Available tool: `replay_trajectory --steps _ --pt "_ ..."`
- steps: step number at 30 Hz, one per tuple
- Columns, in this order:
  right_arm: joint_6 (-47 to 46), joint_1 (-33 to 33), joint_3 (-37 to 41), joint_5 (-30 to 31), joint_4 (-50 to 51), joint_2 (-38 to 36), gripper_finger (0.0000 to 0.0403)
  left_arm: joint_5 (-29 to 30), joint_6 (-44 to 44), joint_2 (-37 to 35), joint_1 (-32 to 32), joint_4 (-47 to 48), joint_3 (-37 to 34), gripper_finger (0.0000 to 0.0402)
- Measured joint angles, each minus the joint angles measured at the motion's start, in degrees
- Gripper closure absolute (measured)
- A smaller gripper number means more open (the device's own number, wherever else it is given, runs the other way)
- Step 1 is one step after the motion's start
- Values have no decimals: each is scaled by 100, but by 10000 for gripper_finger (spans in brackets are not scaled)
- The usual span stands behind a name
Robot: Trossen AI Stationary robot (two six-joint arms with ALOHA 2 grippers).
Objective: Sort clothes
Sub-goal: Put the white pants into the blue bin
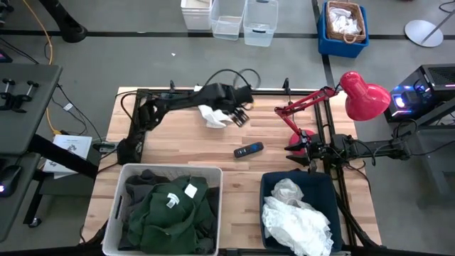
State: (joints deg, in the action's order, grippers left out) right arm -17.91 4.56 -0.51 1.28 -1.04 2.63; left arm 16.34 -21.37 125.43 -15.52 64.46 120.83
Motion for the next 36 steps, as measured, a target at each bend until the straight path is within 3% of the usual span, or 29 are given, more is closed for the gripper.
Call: replay_trajectory --steps 3,15,22,29,32,35,36 --pt "0 -2 0 0 0 0 224 686 63 -11 -225 -70 -492 156" --pt "0 -1 0 0 0 2 224 1418 751 -2 -186 -159 -1534 156" --pt "0 -2 0 0 0 2 224 1376 1407 -11 -419 -404 -2305 156" --pt "0 -2 0 0 0 2 224 828 2177 -9 -713 -787 -2866 164" --pt "0 -1 0 0 0 2 224 412 2359 -31 -793 -812 -2939 226" --pt "0 -2 0 0 0 2 224 103 2408 -30 -810 -828 -2963 352" --pt "0 0 0 0 -1 2 224 -19 2437 -31 -810 -809 -2937 376"
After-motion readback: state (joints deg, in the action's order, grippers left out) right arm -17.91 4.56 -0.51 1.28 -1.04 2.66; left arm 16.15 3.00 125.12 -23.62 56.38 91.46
